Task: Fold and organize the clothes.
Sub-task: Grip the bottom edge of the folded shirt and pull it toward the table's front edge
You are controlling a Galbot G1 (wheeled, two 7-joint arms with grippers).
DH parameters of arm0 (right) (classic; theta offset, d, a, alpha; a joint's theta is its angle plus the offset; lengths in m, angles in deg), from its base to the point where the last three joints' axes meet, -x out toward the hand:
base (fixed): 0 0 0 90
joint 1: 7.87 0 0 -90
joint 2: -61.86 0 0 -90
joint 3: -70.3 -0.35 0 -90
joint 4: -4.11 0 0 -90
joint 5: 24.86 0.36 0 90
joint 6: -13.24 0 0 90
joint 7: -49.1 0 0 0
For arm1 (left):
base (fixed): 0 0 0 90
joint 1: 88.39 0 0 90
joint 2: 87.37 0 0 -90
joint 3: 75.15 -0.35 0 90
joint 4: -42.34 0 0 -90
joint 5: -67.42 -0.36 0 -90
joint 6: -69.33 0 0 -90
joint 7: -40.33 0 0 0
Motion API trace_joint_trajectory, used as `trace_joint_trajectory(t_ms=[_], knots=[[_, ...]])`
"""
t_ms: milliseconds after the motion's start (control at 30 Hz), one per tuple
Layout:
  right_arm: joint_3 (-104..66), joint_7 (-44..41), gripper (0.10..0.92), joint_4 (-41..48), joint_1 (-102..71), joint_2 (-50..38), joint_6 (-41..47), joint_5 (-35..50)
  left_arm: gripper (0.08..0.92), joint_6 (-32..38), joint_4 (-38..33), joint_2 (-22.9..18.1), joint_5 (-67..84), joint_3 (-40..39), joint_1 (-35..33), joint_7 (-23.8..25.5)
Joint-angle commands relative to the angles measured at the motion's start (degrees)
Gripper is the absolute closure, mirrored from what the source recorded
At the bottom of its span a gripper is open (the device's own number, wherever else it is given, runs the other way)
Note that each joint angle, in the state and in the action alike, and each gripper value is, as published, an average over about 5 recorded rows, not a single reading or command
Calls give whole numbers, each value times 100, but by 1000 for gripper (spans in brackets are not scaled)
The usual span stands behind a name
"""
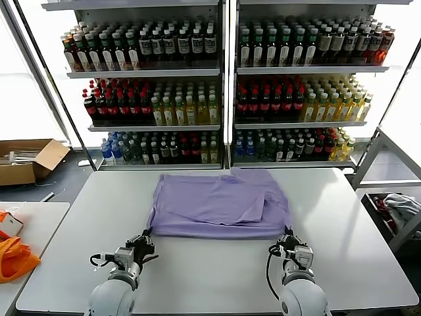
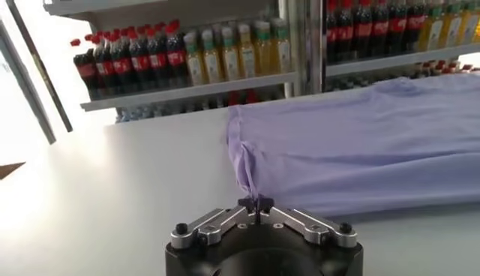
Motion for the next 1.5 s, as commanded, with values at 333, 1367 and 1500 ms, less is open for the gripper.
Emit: trace_joint_trajectory(t_ms=[333, 1367, 1500], knots=[[23, 455, 910, -1172, -2058, -313, -377, -396, 914, 517, -1816, -172, -583, 477, -2637, -182], [18, 564, 664, -1648, -2285, -401, -539, -562, 643, 569, -2312, -433, -942, 151, -2710, -38], [-233, 431, 543, -1684, -1972, -371, -392, -480, 530, 525, -2492, -452, -854, 328, -2431, -32]])
